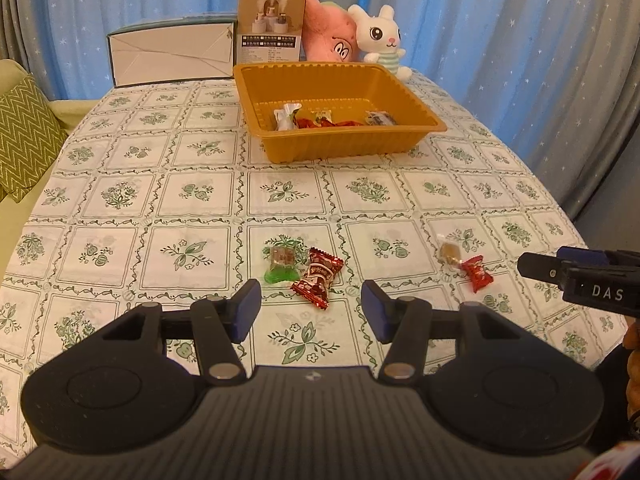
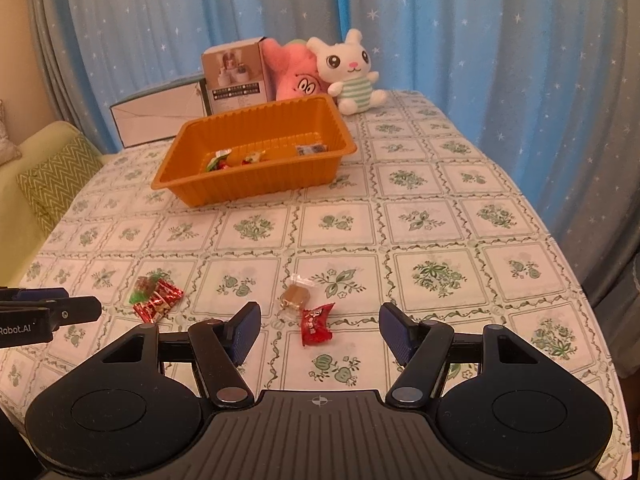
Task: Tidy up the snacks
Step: 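Move both open tools back toward the remaining red candies, then grasp a red candy with right tool while left tool grasps a red printed packet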
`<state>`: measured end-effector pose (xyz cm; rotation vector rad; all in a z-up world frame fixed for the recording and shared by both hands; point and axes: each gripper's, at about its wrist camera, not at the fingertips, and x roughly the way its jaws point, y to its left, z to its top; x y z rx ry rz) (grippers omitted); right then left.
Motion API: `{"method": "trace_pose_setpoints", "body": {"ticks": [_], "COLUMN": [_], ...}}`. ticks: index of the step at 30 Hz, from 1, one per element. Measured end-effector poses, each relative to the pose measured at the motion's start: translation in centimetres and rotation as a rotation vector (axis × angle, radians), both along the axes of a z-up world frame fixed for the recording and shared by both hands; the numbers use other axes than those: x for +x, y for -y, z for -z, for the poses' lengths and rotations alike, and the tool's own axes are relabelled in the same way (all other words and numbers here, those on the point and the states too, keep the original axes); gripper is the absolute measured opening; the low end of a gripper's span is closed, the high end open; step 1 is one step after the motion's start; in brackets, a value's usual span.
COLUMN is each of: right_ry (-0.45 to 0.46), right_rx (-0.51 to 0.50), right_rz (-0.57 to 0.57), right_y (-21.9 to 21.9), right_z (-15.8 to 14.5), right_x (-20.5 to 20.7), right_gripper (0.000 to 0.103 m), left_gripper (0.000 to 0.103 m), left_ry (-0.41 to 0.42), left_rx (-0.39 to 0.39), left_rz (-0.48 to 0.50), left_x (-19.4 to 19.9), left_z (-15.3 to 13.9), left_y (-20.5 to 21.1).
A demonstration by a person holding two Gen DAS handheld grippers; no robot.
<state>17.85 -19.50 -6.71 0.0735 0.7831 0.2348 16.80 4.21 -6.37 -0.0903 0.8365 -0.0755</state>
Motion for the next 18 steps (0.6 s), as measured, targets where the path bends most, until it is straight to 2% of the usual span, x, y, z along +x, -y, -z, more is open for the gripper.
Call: {"method": "trace_pose_setpoints", "body": {"ticks": [6, 15, 18], "right_ry": [-0.029, -0.055, -0.065], "right_rx": [0.010, 0.012, 0.008], "right_rz": [-0.005, -0.012, -0.006], "right_y": [0.0, -0.2, -0.2], "right_z": [1.6, 3.3, 3.8], "right_x": [1.3, 2.6, 3.0], "right_gripper": [0.066, 0.066, 0.065], "left_gripper": [0.045, 0.036, 0.031], "left_ry": [0.003, 0.007, -0.015], "left_rx": [-0.014, 0.022, 0.038], "left_rz": [0.055, 0.175, 0.208], "left_x": [1.8, 4.9, 5.9], "left_z": [1.7, 4.0, 4.8], "left_y": [0.0, 1.3, 1.6]}}
